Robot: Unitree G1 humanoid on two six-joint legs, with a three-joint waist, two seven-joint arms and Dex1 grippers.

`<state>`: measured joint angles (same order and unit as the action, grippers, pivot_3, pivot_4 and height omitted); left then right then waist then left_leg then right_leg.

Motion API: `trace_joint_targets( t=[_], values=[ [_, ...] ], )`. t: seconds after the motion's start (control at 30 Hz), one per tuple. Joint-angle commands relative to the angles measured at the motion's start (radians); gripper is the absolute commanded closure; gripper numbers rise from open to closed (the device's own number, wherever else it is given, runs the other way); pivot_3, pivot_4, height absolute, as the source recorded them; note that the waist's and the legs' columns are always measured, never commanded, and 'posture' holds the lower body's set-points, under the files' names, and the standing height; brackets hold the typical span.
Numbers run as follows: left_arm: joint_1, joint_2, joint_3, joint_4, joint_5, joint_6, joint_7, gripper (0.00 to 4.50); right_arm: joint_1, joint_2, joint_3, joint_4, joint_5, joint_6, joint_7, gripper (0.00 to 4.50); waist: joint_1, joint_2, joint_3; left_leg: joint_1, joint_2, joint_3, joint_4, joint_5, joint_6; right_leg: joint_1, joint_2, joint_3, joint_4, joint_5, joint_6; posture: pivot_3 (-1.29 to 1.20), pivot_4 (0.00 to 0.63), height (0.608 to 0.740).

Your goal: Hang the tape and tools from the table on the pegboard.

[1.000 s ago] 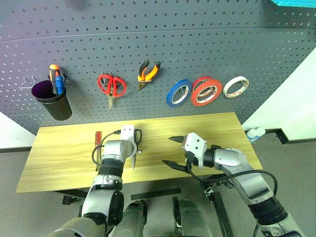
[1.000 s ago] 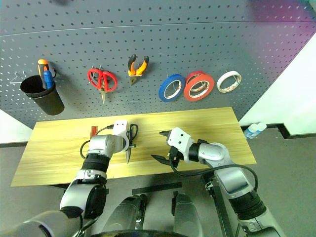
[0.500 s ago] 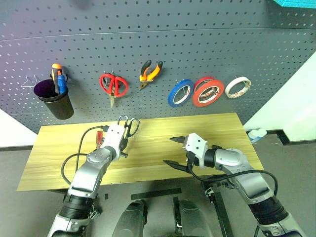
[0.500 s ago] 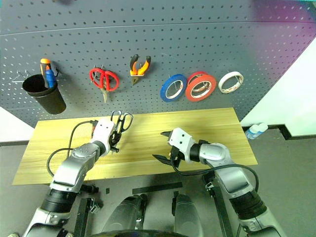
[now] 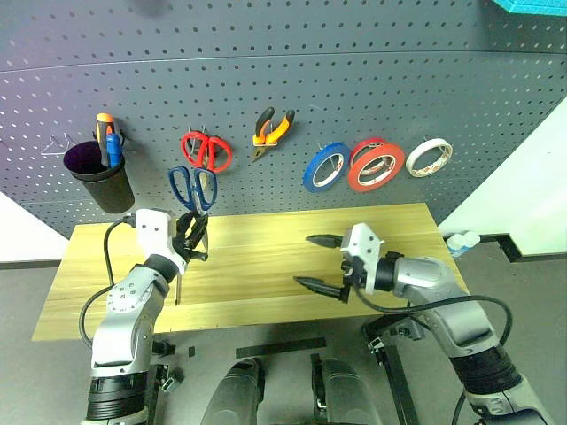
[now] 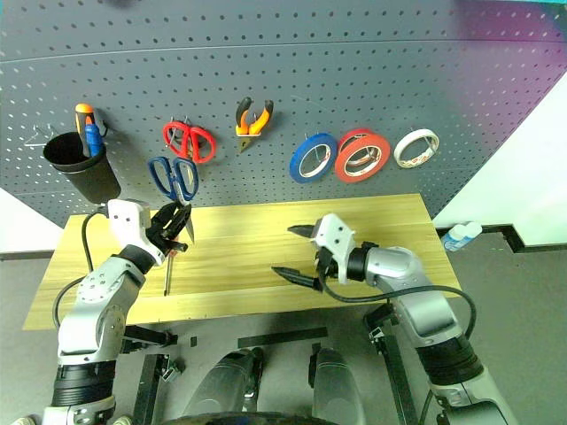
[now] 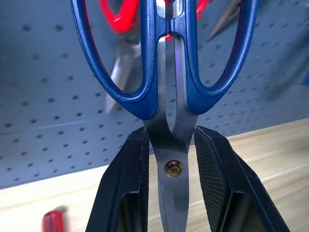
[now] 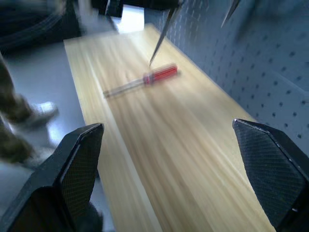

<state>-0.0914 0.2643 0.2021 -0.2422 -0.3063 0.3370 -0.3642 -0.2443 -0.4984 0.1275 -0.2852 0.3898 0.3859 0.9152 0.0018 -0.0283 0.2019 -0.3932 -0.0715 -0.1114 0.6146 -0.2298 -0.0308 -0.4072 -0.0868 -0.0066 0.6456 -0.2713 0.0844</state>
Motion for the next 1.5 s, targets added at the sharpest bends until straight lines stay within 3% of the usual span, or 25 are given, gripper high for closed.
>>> trace_joint_targets(
  t=[0.03, 0.17, 0.63, 1.03, 1.5],
  values=[
    [0.002, -0.001, -0.006, -0.051, -0.009, -0.037, -0.001, 3.41, -0.037, 0.004, -0.11, -0.106, 0.158, 0.048, 0.002, 0.0, 0.003, 0.0, 0.0, 0.0, 0.0, 0.0, 0.0, 0.0, 0.0, 0.0, 0.0, 0.0, 0.0, 0.0, 0.0, -0.01, 0.151, 0.74],
    [0.0, -0.005, 0.002, -0.052, -0.022, -0.045, 0.002, 3.41, -0.063, -0.004, -0.162, -0.14, 0.207, 0.048, -0.017, 0.0, 0.009, 0.0, 0.0, 0.0, 0.0, 0.0, 0.0, 0.0, 0.0, 0.0, 0.0, 0.0, 0.0, 0.0, 0.0, -0.01, 0.146, 0.74],
    [-0.016, -0.001, 0.039, -0.104, -0.103, -0.054, 0.005, 3.41, -0.063, -0.047, -0.092, -0.128, 0.096, -0.076, 0.025, 0.0, 0.011, 0.0, -0.001, 0.0, 0.0, 0.001, 0.001, 0.0, 0.0, 0.0, 0.001, 0.0, 0.0, 0.0, 0.0, 0.01, 0.129, 0.74],
    [-0.076, -0.001, 0.058, -0.039, -0.065, -0.094, 0.088, 3.41, -0.054, -0.05, -0.074, -0.121, 0.069, -0.094, 0.045, 0.0, 0.011, 0.0, -0.002, 0.0, 0.0, 0.001, 0.002, 0.0, 0.0, 0.0, 0.003, 0.0, 0.001, 0.0, 0.0, 0.01, 0.121, 0.74],
    [-0.096, -0.004, 0.027, 0.045, -0.032, -0.122, 0.086, 3.41, -0.074, -0.037, -0.142, -0.194, 0.269, 0.017, 0.007, 0.0, 0.011, 0.0, -0.004, 0.0, 0.0, 0.001, 0.005, 0.0, 0.0, 0.001, 0.004, 0.0, 0.002, 0.001, 0.0, -0.01, 0.109, 0.74]
  ],
)
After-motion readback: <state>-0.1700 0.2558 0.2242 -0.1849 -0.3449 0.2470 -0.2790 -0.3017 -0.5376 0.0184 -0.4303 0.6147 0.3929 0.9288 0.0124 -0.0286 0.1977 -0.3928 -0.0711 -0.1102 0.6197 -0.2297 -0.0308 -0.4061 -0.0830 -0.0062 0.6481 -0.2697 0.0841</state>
